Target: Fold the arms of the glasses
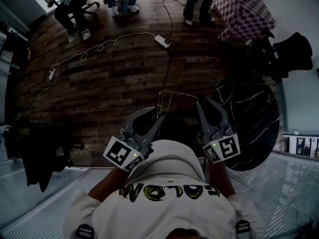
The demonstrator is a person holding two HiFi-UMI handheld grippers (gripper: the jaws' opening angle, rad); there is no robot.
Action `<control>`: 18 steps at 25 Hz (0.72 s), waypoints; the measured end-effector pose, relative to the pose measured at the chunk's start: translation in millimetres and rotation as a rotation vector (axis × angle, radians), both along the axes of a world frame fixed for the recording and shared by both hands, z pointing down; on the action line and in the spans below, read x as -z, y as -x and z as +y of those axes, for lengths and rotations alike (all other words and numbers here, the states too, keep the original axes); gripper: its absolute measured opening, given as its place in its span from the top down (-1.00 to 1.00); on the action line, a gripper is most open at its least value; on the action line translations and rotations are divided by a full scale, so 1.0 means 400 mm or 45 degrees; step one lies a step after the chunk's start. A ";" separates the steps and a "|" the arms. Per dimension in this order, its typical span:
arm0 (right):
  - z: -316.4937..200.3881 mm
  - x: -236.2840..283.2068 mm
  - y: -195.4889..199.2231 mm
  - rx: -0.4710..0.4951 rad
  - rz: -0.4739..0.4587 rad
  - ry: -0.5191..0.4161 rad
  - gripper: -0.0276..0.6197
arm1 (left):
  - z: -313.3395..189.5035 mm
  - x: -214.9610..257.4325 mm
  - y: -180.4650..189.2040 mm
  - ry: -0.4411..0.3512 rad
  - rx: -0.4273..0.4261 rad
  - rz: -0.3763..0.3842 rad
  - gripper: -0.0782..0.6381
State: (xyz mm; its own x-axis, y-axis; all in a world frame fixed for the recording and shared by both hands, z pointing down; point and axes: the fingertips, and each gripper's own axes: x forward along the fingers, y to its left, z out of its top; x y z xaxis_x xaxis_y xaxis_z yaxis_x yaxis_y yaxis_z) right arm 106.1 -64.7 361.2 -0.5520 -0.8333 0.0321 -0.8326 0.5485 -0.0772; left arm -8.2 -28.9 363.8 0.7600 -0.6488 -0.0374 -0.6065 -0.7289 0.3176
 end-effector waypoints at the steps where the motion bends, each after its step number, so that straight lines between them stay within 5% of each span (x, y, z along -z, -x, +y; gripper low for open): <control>1: 0.001 -0.001 -0.001 0.000 0.001 0.000 0.70 | 0.000 -0.001 -0.002 0.004 0.000 0.002 0.56; 18: 0.050 0.007 0.061 0.067 -0.031 -0.024 0.80 | -0.024 -0.005 0.024 0.018 0.071 -0.008 0.56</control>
